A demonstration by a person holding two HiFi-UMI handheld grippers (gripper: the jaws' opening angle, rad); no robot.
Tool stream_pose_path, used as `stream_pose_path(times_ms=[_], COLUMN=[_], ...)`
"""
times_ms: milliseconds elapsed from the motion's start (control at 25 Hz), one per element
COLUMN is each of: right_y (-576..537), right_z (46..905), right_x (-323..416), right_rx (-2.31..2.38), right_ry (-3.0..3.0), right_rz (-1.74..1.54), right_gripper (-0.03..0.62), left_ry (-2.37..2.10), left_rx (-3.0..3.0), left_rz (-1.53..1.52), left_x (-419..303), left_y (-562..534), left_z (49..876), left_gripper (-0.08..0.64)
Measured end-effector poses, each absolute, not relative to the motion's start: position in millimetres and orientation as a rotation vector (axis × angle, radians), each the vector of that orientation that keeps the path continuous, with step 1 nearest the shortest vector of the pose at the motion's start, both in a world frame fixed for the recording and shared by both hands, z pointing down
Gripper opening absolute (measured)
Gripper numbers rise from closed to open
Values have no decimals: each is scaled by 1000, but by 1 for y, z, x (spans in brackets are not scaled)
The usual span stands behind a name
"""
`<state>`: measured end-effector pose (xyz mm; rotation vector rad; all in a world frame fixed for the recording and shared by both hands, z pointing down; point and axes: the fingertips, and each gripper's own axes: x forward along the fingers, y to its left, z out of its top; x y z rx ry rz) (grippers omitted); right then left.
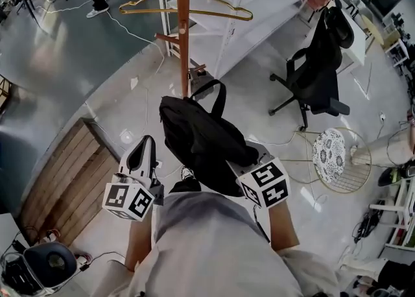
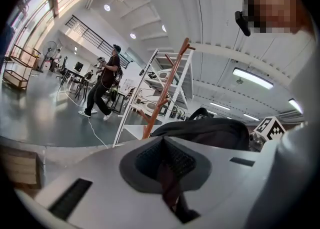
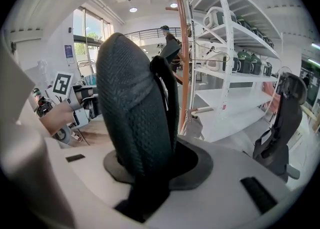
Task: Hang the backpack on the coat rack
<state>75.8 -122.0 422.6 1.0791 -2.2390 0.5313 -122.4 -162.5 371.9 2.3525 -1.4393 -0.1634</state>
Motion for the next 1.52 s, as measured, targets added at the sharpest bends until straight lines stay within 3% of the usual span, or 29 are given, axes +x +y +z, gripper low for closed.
stream_pose_path(times_ms=[960,1520], right_y=[-211,-251], right_z=[342,337], right_x=[24,21], right_rx=[1021,976], right_ry=[-2338,-2376], right_rz=[381,374], right_gripper=[126,127], left_ry=[-1426,-1468], left_rx=[2324,2288], left_rz=[-258,-275], left_x=[-185,-194], left_y=[-214,-232], left_z=[383,383], left_gripper=[3,3])
